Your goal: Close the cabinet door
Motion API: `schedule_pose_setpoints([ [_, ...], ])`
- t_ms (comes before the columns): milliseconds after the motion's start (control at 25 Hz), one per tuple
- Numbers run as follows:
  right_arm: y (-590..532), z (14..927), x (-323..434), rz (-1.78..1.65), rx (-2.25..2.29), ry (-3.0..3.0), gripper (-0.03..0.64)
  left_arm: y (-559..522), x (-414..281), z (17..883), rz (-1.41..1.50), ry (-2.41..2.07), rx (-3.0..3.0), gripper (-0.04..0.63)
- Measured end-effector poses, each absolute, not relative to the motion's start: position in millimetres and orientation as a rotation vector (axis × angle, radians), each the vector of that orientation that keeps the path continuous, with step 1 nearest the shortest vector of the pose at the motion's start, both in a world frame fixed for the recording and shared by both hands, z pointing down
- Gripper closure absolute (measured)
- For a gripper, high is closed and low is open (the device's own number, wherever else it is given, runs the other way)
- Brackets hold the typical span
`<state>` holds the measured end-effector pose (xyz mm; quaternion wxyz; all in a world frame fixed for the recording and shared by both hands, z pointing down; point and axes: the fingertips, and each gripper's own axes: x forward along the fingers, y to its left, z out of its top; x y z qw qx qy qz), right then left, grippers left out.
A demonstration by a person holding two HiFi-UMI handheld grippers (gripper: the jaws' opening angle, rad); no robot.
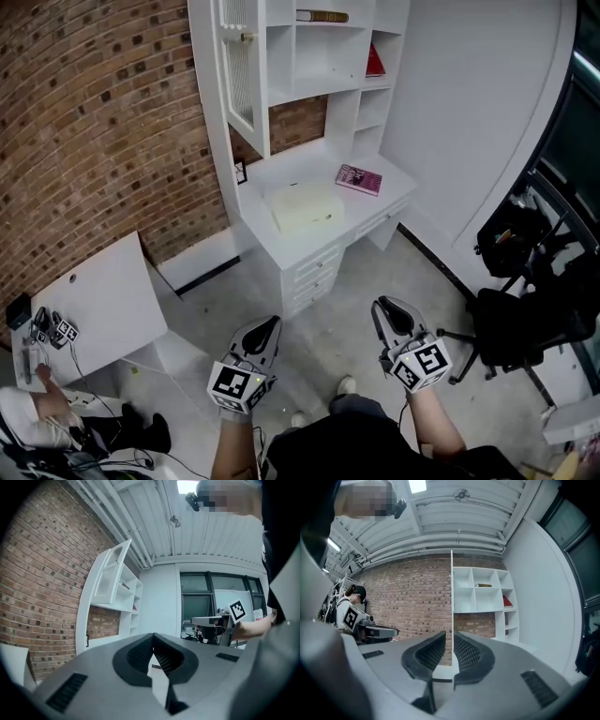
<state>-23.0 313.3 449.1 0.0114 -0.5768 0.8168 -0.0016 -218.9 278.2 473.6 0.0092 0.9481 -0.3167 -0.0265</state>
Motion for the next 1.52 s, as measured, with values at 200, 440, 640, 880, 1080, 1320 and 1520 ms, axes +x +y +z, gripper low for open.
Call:
schedule_pose_setpoints([
  [200, 272.2, 449.1, -10.8, -0.009, -1.765, 2.548, 0.568, 247.3, -218.1, 474.5, -0.086, -1.050, 2.950, 0.588],
  [440, 190.2, 449.3, 3.7, -0.020, -1.661, 2.616, 0.568, 187.9, -204.3, 472.7, -0.077, -1.145, 2.902, 0.588],
  [640, 118.8, 449.9, 2.5, -0.040, -1.491, 2.705, 0.568, 142.0, -198.2, 475.4, -0.065, -1.265, 2.841, 0.586],
  [880, 33.8, 434.7, 4.0, -0.045, -1.290, 2.812, 0.568, 79.2, -181.1, 457.6, -0.108, -1.408, 2.751, 0.567],
  [1080, -21.1, 417.1, -1.8, -0.060, -1.079, 2.890, 0.561, 38.2, -165.5, 442.9, -0.191, -1.494, 2.679, 0.549],
  [1320, -61.2, 390.1, -18.4, -0.075, -0.826, 2.936, 0.535, 3.6, -154.6, 424.6, -0.186, -1.632, 2.628, 0.500],
  [1520, -77.7, 362.6, -40.8, -0.043, -0.645, 2.978, 0.483, -12.8, -148.4, 418.0, -0.173, -1.665, 2.637, 0.465],
])
